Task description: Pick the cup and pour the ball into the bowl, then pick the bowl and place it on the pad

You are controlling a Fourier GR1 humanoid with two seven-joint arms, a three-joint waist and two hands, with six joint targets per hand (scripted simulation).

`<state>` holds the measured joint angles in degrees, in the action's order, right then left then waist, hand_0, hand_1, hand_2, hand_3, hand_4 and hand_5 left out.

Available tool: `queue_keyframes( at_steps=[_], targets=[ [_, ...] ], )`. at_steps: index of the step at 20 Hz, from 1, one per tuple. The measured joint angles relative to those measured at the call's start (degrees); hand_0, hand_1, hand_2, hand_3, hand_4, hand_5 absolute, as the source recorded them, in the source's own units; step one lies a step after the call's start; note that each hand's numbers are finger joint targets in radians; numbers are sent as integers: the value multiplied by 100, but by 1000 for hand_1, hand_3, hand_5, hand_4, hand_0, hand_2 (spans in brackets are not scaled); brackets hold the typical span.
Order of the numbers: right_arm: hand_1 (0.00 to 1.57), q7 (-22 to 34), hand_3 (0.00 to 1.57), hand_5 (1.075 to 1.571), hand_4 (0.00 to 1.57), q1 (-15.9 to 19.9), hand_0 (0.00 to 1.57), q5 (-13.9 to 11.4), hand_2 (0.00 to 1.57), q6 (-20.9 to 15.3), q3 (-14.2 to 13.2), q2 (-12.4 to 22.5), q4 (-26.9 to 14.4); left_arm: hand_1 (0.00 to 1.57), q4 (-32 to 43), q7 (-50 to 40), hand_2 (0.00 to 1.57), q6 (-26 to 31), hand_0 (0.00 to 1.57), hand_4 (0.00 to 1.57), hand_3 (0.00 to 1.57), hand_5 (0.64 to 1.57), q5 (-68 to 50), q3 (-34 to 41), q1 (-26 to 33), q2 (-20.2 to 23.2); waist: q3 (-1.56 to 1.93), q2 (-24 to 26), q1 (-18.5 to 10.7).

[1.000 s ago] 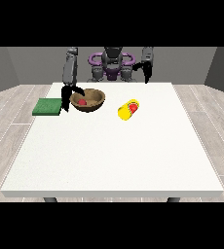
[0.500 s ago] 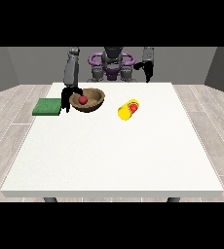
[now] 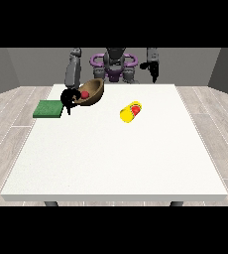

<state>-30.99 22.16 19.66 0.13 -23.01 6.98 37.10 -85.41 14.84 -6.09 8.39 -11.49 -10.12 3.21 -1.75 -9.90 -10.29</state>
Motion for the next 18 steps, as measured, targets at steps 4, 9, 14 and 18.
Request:
queue_keyframes(
  at_steps=[4,9,14,18],
  targets=[
    [1571,829,1489,1499,943,94,1571,132,1571,-195,67,57,17,0,190,34,0,82,0,1134,0,1358,-122,182,120,88,154,268,98],
    [1571,1764,1215,1503,933,252,1571,180,1571,-376,154,460,82,0,380,-78,0,22,0,1160,0,1357,-125,228,284,34,245,587,319],
    [1571,2449,1215,1503,933,416,1571,51,1571,-555,244,1053,230,0,596,-51,0,33,0,1161,0,1348,-158,365,382,45,192,825,573],
    [1571,2826,1155,1494,956,506,1571,74,1571,-480,254,1410,344,0,720,-7,0,-33,0,1171,0,1349,-113,381,418,-42,181,884,695]
  ],
)
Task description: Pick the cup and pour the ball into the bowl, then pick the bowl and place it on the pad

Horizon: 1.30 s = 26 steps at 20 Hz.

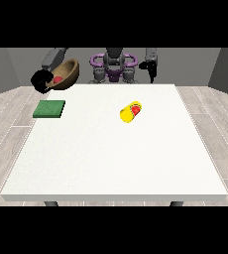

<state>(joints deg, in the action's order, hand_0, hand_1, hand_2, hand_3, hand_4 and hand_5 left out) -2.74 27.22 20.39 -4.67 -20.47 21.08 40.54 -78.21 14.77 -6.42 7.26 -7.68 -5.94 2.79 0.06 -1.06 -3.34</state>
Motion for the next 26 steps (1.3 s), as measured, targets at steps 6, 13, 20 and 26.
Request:
queue_keyframes(
  at_steps=[6,13,20,26],
  targets=[
    [1571,63,993,1497,962,-63,1571,280,1571,494,-298,577,-95,0,209,478,0,6,0,1177,0,1344,28,58,33,-81,-6,-274,2],
    [1551,-444,780,1510,841,-86,1551,533,1571,1120,-691,1114,-742,0,80,763,0,-40,0,1169,0,1357,149,2,-100,-169,-3,-861,-186],
    [1369,-983,843,1571,0,-59,1369,371,1571,934,-870,1751,-1238,0,-409,780,0,-27,0,1170,0,1369,276,-167,-73,-160,1,-1345,-417],
    [1145,-1185,1108,1568,0,106,1145,52,1074,558,-641,1878,-1153,0,-6,1039,0,-368,0,1199,0,1361,232,-403,-37,-227,-4,-1328,-290]
  ],
)
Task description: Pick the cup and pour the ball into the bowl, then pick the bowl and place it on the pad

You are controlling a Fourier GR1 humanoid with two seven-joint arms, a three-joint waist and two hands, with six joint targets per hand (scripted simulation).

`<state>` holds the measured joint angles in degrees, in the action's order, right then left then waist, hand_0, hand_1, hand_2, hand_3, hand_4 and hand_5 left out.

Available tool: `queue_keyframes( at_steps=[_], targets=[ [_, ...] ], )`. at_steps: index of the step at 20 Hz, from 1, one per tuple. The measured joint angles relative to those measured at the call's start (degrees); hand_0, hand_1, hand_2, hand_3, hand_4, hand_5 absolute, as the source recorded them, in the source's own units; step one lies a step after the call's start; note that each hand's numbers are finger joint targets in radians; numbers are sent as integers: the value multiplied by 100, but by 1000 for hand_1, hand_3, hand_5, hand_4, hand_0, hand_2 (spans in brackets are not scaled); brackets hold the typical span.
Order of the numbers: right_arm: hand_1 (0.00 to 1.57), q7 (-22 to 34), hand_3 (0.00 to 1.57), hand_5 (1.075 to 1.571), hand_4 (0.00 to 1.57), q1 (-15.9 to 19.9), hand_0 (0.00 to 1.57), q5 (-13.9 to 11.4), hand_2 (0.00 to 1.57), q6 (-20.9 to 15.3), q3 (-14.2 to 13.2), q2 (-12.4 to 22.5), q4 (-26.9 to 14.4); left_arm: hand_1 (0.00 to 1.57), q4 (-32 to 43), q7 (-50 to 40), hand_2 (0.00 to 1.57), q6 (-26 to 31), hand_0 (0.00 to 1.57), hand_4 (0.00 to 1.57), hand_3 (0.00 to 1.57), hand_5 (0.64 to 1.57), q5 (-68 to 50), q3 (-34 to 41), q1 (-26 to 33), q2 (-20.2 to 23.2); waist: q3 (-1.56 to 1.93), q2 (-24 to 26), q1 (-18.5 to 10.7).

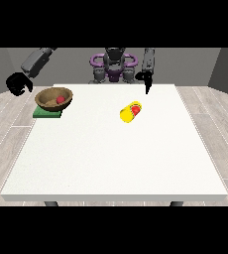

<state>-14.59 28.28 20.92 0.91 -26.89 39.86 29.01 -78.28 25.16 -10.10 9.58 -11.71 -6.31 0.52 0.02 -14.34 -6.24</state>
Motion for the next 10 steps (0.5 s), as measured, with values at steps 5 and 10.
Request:
queue_keyframes(
  at_steps=[5,10],
  targets=[
    [364,253,662,1289,751,296,364,-40,534,146,204,-121,134,0,482,313,0,-793,0,1216,0,1340,-222,-802,130,-36,-4,182,182],
    [0,511,754,1075,713,330,0,-19,582,481,312,-80,213,0,766,359,0,-1216,0,1216,0,1340,-497,-1213,156,-47,-4,443,304]
  ],
)
